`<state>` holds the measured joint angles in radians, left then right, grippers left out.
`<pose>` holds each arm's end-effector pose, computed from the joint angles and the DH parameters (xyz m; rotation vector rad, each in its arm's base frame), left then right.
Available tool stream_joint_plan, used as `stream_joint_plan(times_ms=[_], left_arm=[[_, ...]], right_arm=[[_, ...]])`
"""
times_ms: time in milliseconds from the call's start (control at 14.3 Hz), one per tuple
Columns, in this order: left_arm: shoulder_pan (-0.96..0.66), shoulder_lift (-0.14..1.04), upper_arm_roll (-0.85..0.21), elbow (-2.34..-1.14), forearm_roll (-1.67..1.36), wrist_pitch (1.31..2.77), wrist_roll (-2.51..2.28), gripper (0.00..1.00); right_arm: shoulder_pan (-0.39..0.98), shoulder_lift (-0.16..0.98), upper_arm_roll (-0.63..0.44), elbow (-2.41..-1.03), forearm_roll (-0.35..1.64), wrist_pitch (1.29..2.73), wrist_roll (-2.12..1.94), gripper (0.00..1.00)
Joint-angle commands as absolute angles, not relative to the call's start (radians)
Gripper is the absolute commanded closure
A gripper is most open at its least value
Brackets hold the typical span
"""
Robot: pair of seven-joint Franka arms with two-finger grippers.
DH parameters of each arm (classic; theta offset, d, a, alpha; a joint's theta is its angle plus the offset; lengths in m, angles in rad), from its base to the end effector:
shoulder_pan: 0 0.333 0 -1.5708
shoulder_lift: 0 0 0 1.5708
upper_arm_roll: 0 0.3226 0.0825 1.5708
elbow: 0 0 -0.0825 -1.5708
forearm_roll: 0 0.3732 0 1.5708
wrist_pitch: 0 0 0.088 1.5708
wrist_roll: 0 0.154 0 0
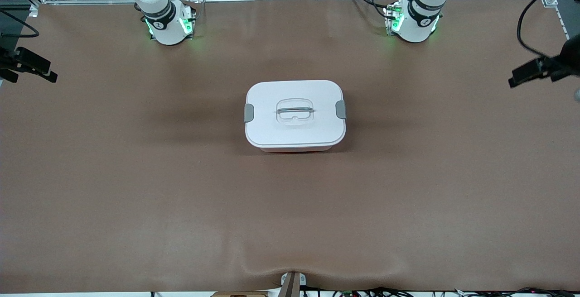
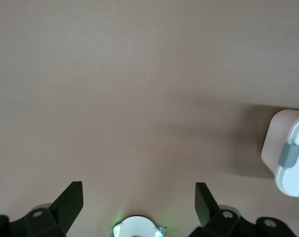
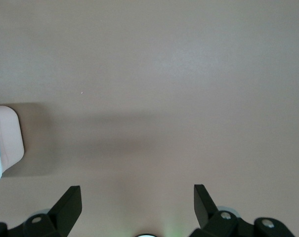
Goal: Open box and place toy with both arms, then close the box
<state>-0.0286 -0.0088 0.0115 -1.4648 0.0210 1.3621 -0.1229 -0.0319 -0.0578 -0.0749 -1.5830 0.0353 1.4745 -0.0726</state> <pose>0.5141 -0.0052 0.6195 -3.1065 -0.1698 0.1436 0.5105 -0.0501 0.6010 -3.0964 0.0487 0.0730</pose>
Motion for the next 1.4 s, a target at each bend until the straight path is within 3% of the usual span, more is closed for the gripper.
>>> stream_joint_plan(times_ms=[0,1327], left_arm=[[-0.037,-0.133,-0.008,-1.584,0.055,1.374,-0.109,0.0],[-0.029,-0.057,-0.003,-1.534,0.011,1.388,-0.071,0.0]], right_arm=[[-0.045,-0.061,-0.066,-1.58,0.023,1.468,-0.084,0.0],[-0.055,-0.054,-0.069,-1.58,0.02,1.5,-0.152,0.0]])
